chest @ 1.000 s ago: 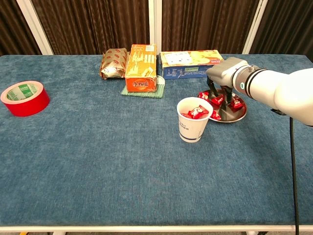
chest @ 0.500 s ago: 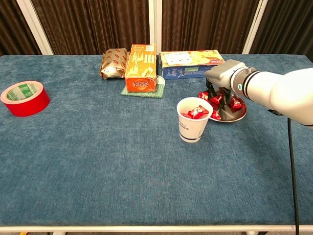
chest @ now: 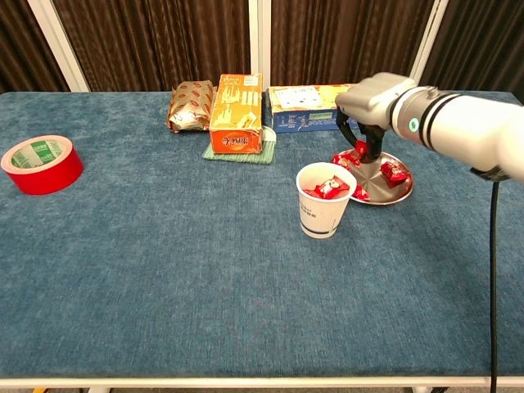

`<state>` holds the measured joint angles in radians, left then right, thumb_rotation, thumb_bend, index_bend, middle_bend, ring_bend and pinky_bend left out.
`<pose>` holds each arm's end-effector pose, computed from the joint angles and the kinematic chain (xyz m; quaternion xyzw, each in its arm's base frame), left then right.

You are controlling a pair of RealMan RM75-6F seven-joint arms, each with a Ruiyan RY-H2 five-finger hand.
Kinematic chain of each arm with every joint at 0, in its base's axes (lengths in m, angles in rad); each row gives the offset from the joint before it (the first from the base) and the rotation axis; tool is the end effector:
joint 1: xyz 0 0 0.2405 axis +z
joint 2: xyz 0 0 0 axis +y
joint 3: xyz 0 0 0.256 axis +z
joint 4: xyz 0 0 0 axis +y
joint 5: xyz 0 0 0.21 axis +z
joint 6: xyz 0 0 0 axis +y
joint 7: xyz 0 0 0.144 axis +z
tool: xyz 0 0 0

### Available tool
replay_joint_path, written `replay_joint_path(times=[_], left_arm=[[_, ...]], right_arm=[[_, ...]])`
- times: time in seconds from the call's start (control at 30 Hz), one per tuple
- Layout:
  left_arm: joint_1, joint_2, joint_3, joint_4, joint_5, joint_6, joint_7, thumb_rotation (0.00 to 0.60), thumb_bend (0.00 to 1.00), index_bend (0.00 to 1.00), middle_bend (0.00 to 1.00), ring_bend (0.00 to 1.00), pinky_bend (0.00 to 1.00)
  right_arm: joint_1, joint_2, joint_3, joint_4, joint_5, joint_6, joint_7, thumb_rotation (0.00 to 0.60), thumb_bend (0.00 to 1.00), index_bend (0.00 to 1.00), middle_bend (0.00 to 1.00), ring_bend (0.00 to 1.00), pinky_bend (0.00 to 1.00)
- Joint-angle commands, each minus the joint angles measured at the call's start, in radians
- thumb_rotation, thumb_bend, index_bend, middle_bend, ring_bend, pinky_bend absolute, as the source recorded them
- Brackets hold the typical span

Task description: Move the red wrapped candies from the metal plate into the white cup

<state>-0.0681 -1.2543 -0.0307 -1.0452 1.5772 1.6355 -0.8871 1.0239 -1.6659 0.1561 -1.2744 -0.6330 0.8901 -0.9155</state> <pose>-0.3800 0.1752 0.1901 -0.5036 -0.4612 -0.5592 0.4701 -0.1199 -0.4007 -0.0469 0.8031 -0.2503 0.1918 0.5056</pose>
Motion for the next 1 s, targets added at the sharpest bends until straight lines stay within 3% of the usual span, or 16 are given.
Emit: replay_joint_path(times=[0.03, 0.23, 0.5, 0.8, 1.0], left_arm=[[0.002, 0.004, -0.001, -0.007, 0.001, 0.005, 0.003, 0.556, 0.12, 0.13, 0.08, 0.03, 0.11], [0.006, 0.014, 0.000, -0.029, 0.002, 0.013, 0.011, 0.555, 0.12, 0.13, 0.08, 0.03, 0.11], [0.008, 0.022, -0.003, -0.046, 0.003, 0.020, 0.023, 0.554, 0.12, 0.13, 0.08, 0.03, 0.11], [0.007, 0.023, -0.004, -0.048, 0.002, 0.018, 0.023, 0.555, 0.12, 0.13, 0.08, 0.03, 0.11], [0.007, 0.020, -0.006, -0.041, -0.001, 0.014, 0.016, 0.552, 0.12, 0.13, 0.08, 0.03, 0.11]], right_arm=[[-0.029, 0.105, -0.007, -0.177, -0.075, 0.091, 0.011, 0.600, 0.16, 0.62, 1.00, 1.00, 1.00], [-0.047, 0.162, -0.030, -0.332, -0.162, 0.145, 0.017, 0.600, 0.16, 0.63, 1.00, 1.00, 1.00], [-0.056, 0.174, -0.059, -0.422, -0.232, 0.178, 0.007, 0.600, 0.16, 0.63, 1.00, 1.00, 1.00], [-0.057, 0.163, -0.083, -0.444, -0.265, 0.166, 0.010, 0.600, 0.14, 0.62, 1.00, 1.00, 1.00], [-0.052, 0.154, -0.083, -0.427, -0.259, 0.141, 0.023, 0.600, 0.02, 0.50, 1.00, 1.00, 1.00]])
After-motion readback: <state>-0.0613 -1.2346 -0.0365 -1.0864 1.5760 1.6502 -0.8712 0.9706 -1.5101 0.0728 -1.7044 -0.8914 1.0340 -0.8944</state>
